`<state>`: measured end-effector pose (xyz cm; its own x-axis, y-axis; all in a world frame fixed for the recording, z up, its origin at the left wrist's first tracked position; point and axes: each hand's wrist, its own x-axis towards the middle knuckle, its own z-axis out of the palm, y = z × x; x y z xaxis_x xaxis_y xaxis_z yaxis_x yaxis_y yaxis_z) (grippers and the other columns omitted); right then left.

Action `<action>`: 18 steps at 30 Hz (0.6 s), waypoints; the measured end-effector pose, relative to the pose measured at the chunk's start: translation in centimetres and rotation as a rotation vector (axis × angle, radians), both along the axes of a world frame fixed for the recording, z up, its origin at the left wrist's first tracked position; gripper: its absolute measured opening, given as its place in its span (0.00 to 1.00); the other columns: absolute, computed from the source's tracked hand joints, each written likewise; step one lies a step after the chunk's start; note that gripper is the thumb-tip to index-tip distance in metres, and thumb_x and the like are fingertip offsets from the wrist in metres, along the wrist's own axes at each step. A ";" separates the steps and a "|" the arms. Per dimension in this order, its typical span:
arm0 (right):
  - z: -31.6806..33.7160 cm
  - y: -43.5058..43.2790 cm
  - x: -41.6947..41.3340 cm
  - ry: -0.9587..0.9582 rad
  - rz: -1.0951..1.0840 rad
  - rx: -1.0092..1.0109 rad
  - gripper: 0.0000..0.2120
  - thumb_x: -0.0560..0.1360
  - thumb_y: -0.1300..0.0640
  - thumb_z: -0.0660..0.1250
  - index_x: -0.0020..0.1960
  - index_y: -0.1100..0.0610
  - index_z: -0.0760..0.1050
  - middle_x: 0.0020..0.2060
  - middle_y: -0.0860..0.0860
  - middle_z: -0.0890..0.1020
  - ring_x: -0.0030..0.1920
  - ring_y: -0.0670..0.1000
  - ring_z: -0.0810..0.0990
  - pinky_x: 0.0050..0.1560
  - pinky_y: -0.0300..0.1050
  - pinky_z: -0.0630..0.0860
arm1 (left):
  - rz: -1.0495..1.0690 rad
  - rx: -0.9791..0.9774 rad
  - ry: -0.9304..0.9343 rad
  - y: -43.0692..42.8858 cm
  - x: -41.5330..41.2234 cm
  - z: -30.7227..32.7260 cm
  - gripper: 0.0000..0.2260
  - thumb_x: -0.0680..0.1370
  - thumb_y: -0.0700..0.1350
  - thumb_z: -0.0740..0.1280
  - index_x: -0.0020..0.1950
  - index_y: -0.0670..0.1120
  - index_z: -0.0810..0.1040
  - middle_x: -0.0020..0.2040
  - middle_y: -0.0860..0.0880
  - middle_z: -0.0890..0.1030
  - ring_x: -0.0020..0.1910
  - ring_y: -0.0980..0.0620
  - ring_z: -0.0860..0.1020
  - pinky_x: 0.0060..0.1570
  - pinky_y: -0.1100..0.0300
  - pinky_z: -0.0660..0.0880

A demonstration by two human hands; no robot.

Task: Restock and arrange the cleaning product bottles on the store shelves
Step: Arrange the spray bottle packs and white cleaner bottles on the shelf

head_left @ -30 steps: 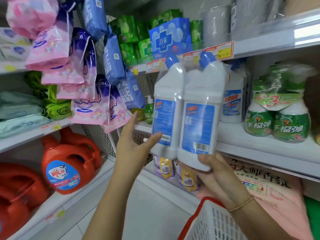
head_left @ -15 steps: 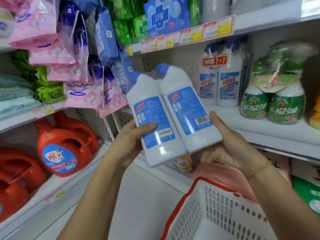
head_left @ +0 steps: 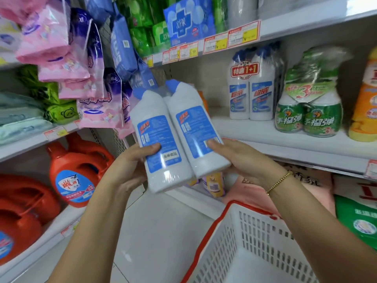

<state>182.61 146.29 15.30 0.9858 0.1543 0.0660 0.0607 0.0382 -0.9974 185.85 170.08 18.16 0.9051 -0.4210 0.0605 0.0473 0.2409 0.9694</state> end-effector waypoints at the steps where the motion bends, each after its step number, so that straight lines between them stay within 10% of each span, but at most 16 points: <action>1: -0.1 -0.1 -0.1 -0.025 0.014 0.002 0.22 0.72 0.49 0.68 0.62 0.58 0.77 0.54 0.54 0.84 0.54 0.54 0.82 0.58 0.53 0.78 | -0.015 0.036 -0.051 0.3 -0.1 0.0 0.24 0.58 0.44 0.81 0.53 0.42 0.84 0.54 0.40 0.83 0.49 0.42 0.83 0.43 0.51 0.81; 9: -2.0 2.1 -0.8 -0.286 -0.134 0.103 0.29 0.62 0.64 0.79 0.60 0.55 0.72 0.55 0.52 0.83 0.55 0.53 0.82 0.53 0.49 0.80 | 0.327 0.320 -0.392 -0.4 -1.1 1.3 0.19 0.73 0.35 0.71 0.63 0.45 0.78 0.53 0.49 0.84 0.53 0.53 0.82 0.53 0.57 0.79; 11: -3.0 4.1 -0.6 -0.323 -0.240 0.065 0.28 0.61 0.61 0.80 0.57 0.52 0.72 0.50 0.49 0.84 0.51 0.50 0.83 0.51 0.51 0.80 | 0.428 0.553 -0.482 -2.3 -1.9 1.5 0.22 0.70 0.50 0.75 0.62 0.48 0.77 0.54 0.51 0.84 0.53 0.54 0.82 0.57 0.53 0.77; 15: -4.3 8.2 -0.7 -0.356 -0.397 -0.186 0.14 0.69 0.60 0.74 0.48 0.51 0.70 0.33 0.41 0.77 0.33 0.35 0.76 0.35 0.27 0.71 | 0.523 0.793 -0.413 -6.3 -2.5 0.7 0.60 0.49 0.77 0.68 0.71 0.41 0.64 0.67 0.42 0.73 0.68 0.44 0.71 0.65 0.47 0.70; 18: -4.9 10.7 -0.4 -0.497 -0.434 -0.289 0.26 0.70 0.56 0.74 0.63 0.44 0.66 0.44 0.43 0.81 0.43 0.40 0.80 0.40 0.32 0.72 | 0.734 0.699 -0.325 -5.5 -1.0 0.5 0.44 0.54 0.69 0.71 0.60 0.40 0.75 0.53 0.42 0.81 0.53 0.45 0.80 0.47 0.56 0.77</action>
